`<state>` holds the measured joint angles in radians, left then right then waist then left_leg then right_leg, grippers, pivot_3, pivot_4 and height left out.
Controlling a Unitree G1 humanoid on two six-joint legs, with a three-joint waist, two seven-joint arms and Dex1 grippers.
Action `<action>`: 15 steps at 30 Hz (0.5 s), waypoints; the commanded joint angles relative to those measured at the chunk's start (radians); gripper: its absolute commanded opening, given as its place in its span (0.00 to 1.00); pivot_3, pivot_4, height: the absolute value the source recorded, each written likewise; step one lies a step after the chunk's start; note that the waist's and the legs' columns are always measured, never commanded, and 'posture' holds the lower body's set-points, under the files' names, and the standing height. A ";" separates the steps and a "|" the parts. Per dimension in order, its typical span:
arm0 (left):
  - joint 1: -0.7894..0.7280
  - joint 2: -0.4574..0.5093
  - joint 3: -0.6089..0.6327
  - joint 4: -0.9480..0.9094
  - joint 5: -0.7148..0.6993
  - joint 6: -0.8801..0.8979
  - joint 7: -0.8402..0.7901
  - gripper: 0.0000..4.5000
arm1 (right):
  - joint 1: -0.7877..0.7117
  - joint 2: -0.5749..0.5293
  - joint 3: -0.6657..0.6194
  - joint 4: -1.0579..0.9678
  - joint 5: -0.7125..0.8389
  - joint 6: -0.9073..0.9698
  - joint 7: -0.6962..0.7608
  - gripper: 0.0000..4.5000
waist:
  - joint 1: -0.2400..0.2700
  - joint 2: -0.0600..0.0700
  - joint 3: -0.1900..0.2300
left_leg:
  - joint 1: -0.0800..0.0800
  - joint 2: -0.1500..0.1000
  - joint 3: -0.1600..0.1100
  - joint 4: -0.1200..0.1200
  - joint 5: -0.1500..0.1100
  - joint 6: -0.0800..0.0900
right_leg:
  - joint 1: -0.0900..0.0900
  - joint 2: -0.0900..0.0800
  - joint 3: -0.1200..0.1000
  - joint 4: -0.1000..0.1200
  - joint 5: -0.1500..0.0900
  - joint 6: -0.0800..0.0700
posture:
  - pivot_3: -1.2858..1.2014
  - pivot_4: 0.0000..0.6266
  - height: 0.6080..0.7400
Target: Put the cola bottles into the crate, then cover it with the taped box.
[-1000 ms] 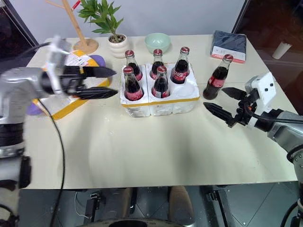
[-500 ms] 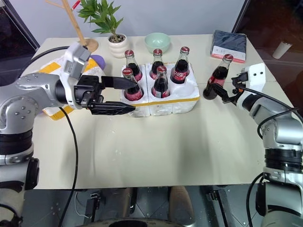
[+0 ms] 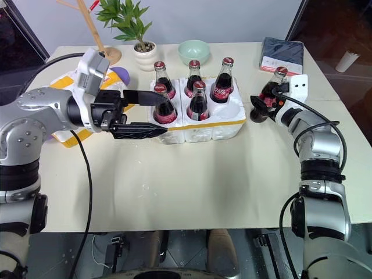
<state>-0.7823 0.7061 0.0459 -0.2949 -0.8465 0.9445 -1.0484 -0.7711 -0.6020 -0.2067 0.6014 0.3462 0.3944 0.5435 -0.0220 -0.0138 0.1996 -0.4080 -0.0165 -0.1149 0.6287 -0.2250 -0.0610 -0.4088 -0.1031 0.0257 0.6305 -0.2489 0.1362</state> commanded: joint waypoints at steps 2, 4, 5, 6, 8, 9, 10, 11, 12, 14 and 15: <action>-0.031 -0.004 0.013 -0.010 -0.012 -0.015 0.013 1.00 | -0.031 -0.005 -0.020 -0.016 -0.008 -0.033 0.017 0.61 | -0.001 0.000 0.000 | 0.000 0.000 0.000 0.000 0.000 0.000 | 0.000 0.000 0.000 0.000 0.000 0.000 | 0.52 0.24 0.99; -0.032 -0.006 0.014 -0.013 -0.012 -0.018 0.016 1.00 | -0.020 -0.013 -0.036 -0.068 0.005 -0.029 0.019 0.61 | -0.001 0.000 0.000 | 0.000 0.000 0.000 0.000 0.000 0.000 | 0.000 0.000 0.000 0.000 0.000 0.000 | 0.52 0.24 0.99; -0.032 -0.007 0.014 -0.014 -0.012 -0.018 0.018 1.00 | -0.012 -0.020 -0.043 -0.105 0.010 -0.028 0.021 0.61 | -0.001 0.001 0.000 | 0.000 0.000 0.000 0.000 0.000 0.000 | 0.000 0.000 0.000 0.000 0.000 0.000 | 0.52 0.24 0.99; -0.031 -0.008 0.014 -0.015 -0.009 -0.022 0.020 1.00 | -0.006 -0.026 -0.066 -0.181 0.043 -0.011 0.026 0.61 | 0.000 0.002 0.001 | 0.000 0.000 0.000 0.000 0.000 0.000 | 0.000 0.000 0.000 0.000 0.000 0.000 | 0.52 0.24 0.99; -0.029 -0.011 0.016 -0.016 -0.009 -0.022 0.025 1.00 | 0.002 -0.030 -0.104 -0.306 0.106 0.034 0.032 0.61 | 0.000 0.006 0.004 | -0.001 0.000 0.000 0.000 0.000 0.000 | -0.001 0.000 0.000 0.000 0.000 0.000 | 0.52 0.24 0.99; -0.028 -0.012 0.017 -0.015 -0.011 -0.022 0.027 1.00 | 0.005 -0.029 -0.119 -0.352 0.133 0.058 0.033 0.61 | 0.001 0.009 0.006 | -0.001 0.000 0.000 0.000 0.000 0.000 | -0.002 0.000 0.000 0.000 0.000 0.000 | 0.52 0.24 0.99; -0.028 -0.012 0.018 -0.016 -0.012 -0.022 0.029 1.00 | 0.008 -0.028 -0.132 -0.394 0.161 0.081 0.035 0.61 | -0.001 0.011 0.007 | -0.002 0.000 0.000 0.000 0.000 0.000 | -0.002 0.000 0.000 0.000 0.000 0.000 | 0.52 0.24 0.99; -0.027 -0.014 0.019 -0.017 -0.014 -0.022 0.033 1.00 | 0.002 -0.017 -0.171 -0.483 0.263 0.155 0.034 0.61 | -0.002 0.012 0.007 | -0.002 0.000 0.000 0.000 0.000 0.000 | -0.003 0.000 0.000 0.001 0.000 0.000 | 0.52 0.24 0.99; -0.026 -0.016 0.020 -0.018 -0.015 -0.023 0.035 1.00 | 0.002 -0.008 -0.200 -0.555 0.350 0.221 0.034 0.61 | -0.002 0.012 0.007 | -0.002 0.000 0.000 -0.001 0.000 0.000 | -0.003 0.000 0.000 0.001 0.000 0.000 | 0.52 0.24 0.99; -0.023 -0.018 0.019 -0.020 -0.014 -0.025 0.039 1.00 | 0.012 0.001 -0.233 -0.663 0.479 0.321 0.035 0.61 | -0.003 0.012 0.007 | -0.002 0.000 0.000 -0.001 0.000 0.000 | -0.003 0.000 0.000 0.002 0.000 0.000 | 0.52 0.24 0.99; -0.022 -0.019 0.018 -0.020 -0.012 -0.027 0.040 1.00 | 0.024 -0.002 -0.232 -0.698 0.507 0.345 0.038 0.61 | -0.003 0.012 0.007 | -0.002 0.000 0.000 -0.001 0.000 0.000 | -0.003 0.000 0.000 0.002 0.000 0.000 | 0.52 0.24 0.99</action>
<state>-0.7927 0.6848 0.0461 -0.2919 -0.8499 0.9331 -1.0142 -0.7239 -0.6024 -0.3990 0.0250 0.7412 0.6921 0.5693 -0.0253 -0.0019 0.2068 -0.4096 -0.0164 -0.1150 0.6276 -0.2250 -0.0609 -0.4116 -0.1031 0.0259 0.6319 -0.2489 0.1362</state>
